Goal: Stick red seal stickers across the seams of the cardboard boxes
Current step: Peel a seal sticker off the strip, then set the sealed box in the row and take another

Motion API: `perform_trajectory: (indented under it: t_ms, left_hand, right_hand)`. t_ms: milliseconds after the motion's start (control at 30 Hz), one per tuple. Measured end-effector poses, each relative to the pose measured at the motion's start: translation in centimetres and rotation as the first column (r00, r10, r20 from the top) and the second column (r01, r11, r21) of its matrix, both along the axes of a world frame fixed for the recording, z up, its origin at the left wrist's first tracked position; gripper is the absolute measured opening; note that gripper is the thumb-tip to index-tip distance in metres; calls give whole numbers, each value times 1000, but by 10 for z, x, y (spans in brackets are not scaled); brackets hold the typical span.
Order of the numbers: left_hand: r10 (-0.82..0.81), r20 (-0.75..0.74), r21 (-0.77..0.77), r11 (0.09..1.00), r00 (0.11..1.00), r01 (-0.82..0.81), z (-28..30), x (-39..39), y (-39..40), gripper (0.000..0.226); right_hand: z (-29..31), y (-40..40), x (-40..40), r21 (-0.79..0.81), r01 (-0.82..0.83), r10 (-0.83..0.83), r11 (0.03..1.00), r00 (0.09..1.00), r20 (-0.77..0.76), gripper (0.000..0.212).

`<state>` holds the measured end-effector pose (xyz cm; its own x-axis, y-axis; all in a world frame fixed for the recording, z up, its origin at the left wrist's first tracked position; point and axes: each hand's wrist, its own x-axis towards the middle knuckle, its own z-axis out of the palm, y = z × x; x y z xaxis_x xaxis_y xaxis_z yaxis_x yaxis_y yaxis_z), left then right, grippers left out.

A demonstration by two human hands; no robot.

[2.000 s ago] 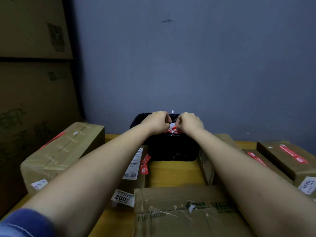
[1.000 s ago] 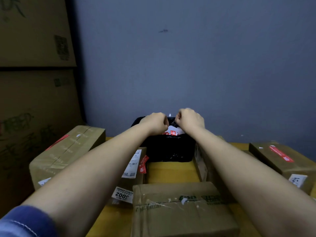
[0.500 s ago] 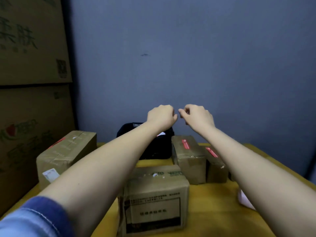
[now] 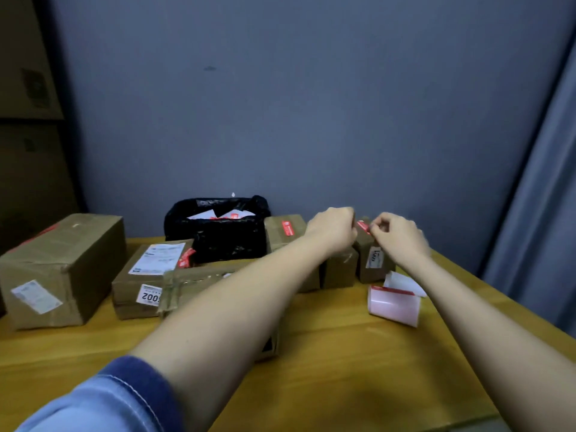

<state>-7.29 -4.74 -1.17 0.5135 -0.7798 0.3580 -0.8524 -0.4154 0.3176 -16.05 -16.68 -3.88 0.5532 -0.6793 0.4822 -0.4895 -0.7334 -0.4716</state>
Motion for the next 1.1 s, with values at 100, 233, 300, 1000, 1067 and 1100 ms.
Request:
perform_trajectory:
  t_ms: [100,233,300,1000,1067,1100]
  left_hand:
    - [-66,-99,64,995,993,73,-25,-16,-21,23]
    - [-71,-287,157,980,955,120,-64,-30,-41,40]
    - [-20,-367,199,975,930,99,-86,-33,-50,50]
    - [-497,-657,-591,806,567,23,-160,-20,-65,35]
    - [-521,-670,-604,797,529,19,-159,-16,-63,32]
    - [-528,-681,-607,794,507,12,-159,-15,-61,31]
  right_hand:
    - [-31,-21,-23,79,38,-40,996,999,27,15]
    - [-79,-40,-48,196,134,-143,971,989,30,13]
    - [-100,-43,-56,228,208,-222,951,975,33,19]
    - [-137,-32,-47,299,-210,38,931,870,492,11]
    - [-137,-31,-47,292,-225,55,930,869,492,11]
    - [-136,-30,-47,305,-244,61,921,861,505,10]
